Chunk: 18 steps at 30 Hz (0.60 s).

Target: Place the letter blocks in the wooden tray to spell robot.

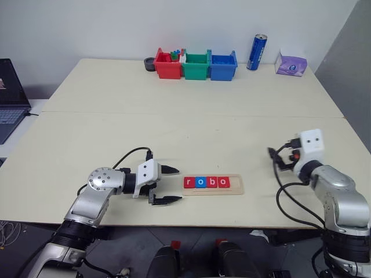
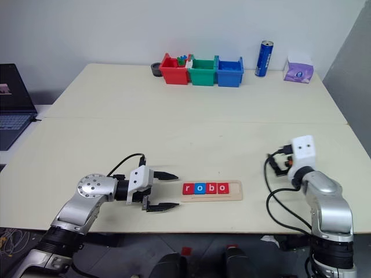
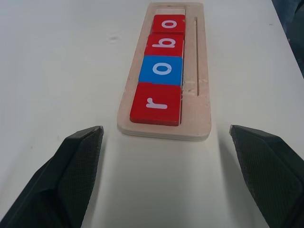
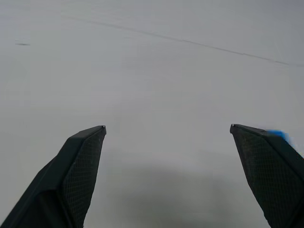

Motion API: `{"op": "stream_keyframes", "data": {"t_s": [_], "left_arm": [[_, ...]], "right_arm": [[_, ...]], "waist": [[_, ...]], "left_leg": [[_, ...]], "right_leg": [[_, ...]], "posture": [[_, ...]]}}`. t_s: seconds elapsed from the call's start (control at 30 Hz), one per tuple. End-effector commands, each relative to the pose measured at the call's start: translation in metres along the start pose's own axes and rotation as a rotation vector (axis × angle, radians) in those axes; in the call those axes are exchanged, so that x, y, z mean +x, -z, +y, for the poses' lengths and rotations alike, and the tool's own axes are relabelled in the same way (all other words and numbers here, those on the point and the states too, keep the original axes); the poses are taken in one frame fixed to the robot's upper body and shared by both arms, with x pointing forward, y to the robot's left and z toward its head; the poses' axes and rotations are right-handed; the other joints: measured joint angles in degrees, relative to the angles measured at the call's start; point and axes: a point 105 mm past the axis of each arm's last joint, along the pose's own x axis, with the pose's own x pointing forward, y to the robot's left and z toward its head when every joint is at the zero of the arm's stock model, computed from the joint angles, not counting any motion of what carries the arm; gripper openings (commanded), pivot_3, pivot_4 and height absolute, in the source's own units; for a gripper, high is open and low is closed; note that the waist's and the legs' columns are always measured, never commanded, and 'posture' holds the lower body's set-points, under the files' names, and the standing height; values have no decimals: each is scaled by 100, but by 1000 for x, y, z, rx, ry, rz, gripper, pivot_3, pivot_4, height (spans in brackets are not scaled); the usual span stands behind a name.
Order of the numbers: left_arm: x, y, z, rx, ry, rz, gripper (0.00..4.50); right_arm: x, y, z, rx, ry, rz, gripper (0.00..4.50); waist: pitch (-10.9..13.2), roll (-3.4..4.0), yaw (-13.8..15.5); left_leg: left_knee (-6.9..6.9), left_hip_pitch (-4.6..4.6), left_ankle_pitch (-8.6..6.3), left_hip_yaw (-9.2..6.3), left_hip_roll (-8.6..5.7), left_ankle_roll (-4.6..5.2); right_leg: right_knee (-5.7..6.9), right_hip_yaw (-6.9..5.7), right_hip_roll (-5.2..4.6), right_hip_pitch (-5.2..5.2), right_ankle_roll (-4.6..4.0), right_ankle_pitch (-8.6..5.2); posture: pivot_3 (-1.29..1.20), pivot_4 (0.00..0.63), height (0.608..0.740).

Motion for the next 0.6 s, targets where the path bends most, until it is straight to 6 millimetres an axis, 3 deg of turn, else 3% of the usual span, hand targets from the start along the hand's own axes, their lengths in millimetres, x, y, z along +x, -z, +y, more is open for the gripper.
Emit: {"op": "stream_keyframes", "data": {"t_s": [0.03,0.23,0.47,0.6], "left_arm": [[5,-10,3,47,19,-19,4500],[7,-11,6,57,26,-22,4500],[3,-9,3,55,19,-13,4500],[-2,-6,0,44,16,-5,4500]], "right_arm": [[12,-14,-23,-41,101,-61,4458],[49,-5,-61,38,133,9,4458],[62,23,-66,97,50,178,4458],[60,35,-60,99,21,230,3208]], "waist": [[1,2,-7],[1,4,-52],[0,4,-56],[-2,4,-55]], "left_leg": [[0,1,0,1,0,0],[-6,8,0,16,-3,1],[-13,5,-1,14,3,3],[-10,7,-1,10,4,3]], "right_leg": [[0,1,1,0,0,0],[0,13,7,0,-1,1],[-4,15,4,0,-2,1],[-3,15,1,2,-2,1]], "posture": [[0,150,740],[0,150,740],[0,150,740],[0,150,740]]}}
